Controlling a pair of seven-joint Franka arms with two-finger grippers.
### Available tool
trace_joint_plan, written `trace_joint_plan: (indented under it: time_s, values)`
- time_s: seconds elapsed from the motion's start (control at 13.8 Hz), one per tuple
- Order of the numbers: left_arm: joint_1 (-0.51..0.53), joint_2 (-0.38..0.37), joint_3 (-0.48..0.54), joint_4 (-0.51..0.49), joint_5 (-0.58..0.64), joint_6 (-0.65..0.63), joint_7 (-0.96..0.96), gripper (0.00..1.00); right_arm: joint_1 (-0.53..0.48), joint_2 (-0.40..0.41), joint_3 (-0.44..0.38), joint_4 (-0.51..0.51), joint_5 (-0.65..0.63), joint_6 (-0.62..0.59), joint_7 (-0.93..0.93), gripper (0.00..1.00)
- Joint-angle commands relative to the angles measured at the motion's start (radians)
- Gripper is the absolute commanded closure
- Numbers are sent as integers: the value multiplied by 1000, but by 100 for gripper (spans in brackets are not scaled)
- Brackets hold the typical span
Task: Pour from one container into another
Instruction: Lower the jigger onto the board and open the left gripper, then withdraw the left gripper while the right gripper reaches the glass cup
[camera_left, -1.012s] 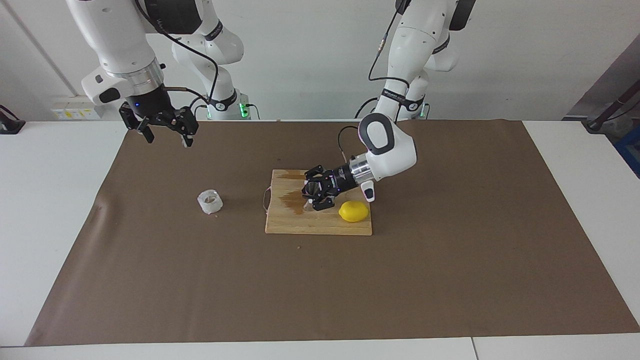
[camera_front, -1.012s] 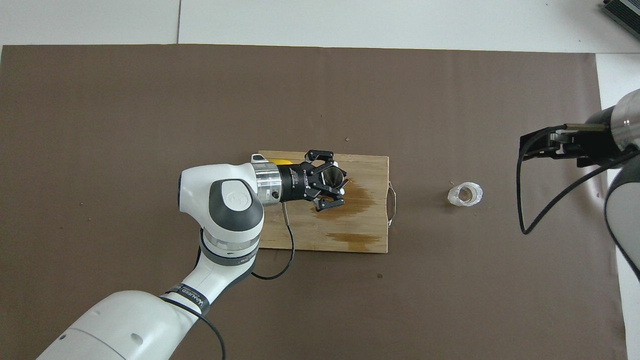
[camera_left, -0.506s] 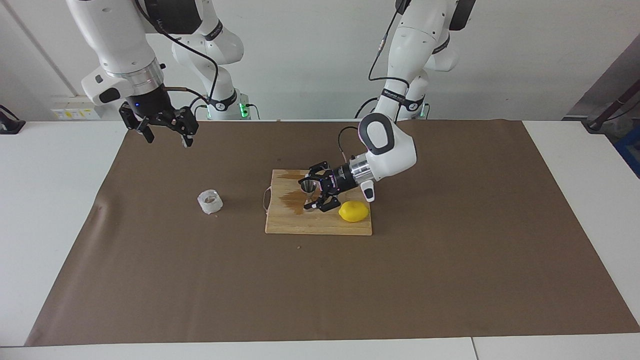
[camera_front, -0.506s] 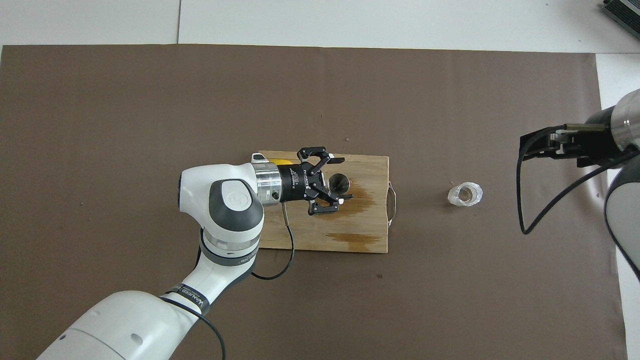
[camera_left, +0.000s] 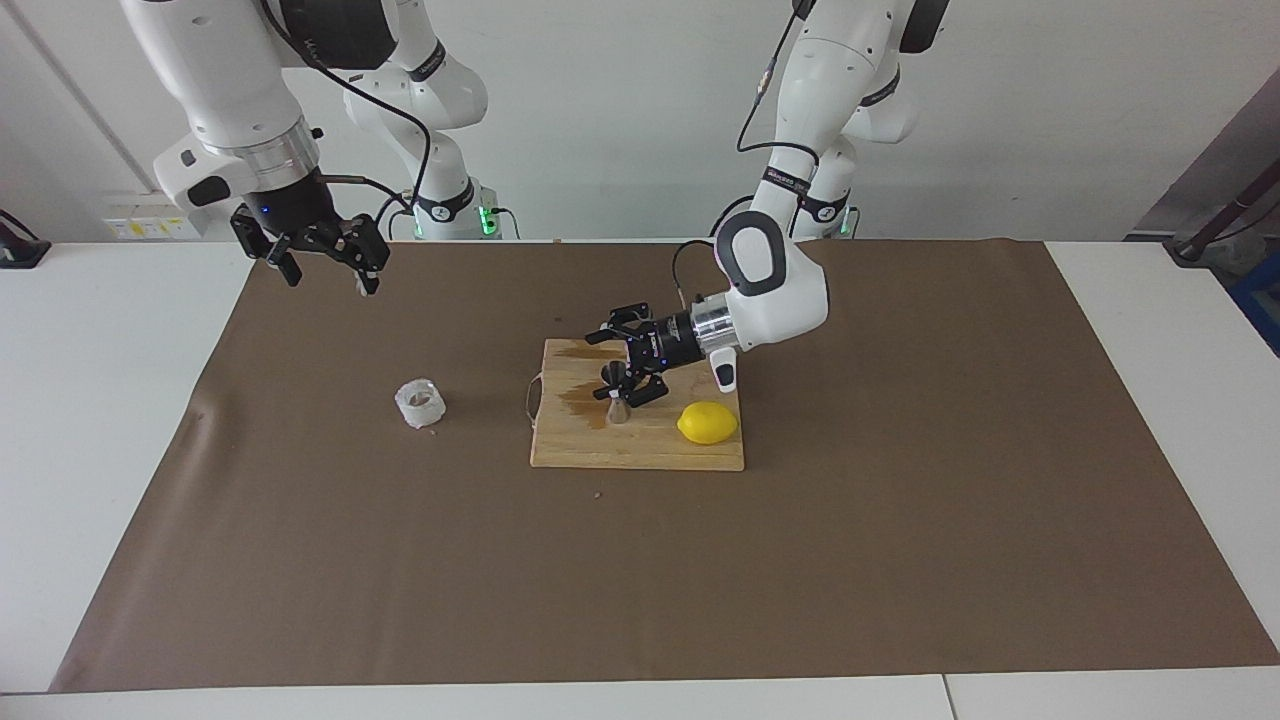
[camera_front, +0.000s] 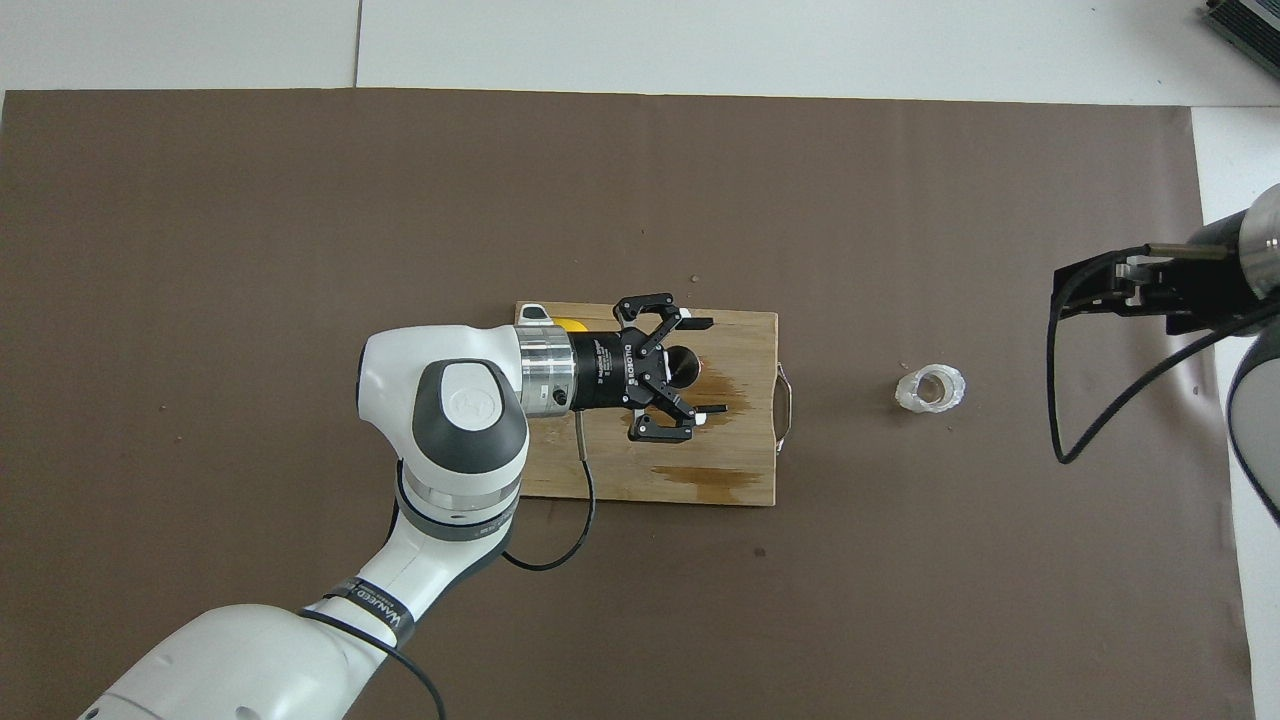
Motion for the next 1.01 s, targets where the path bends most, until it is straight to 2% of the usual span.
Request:
trace_joint_plan:
  time_s: [0.0, 0.29, 0.65, 0.79, 0.94]
  values:
    - [-4, -92, 22, -40, 83, -43, -56, 0, -2, -13, 13, -8, 3, -7, 12, 0]
    - [76, -144, 26, -28, 406, -155, -63, 0, 24, -10, 21, -8, 7, 21, 26, 0]
    - [133, -189, 75, 35, 756, -317, -63, 0, 125, 8, 21, -18, 4, 73, 127, 0]
    - [133, -193, 104, 91, 951, -382, -60, 0, 124, -13, 21, -104, 4, 128, 105, 0]
    - [148, -186, 114, 147, 1054, -449, -53, 0, 93, -62, 18, -236, 6, 226, 10, 0]
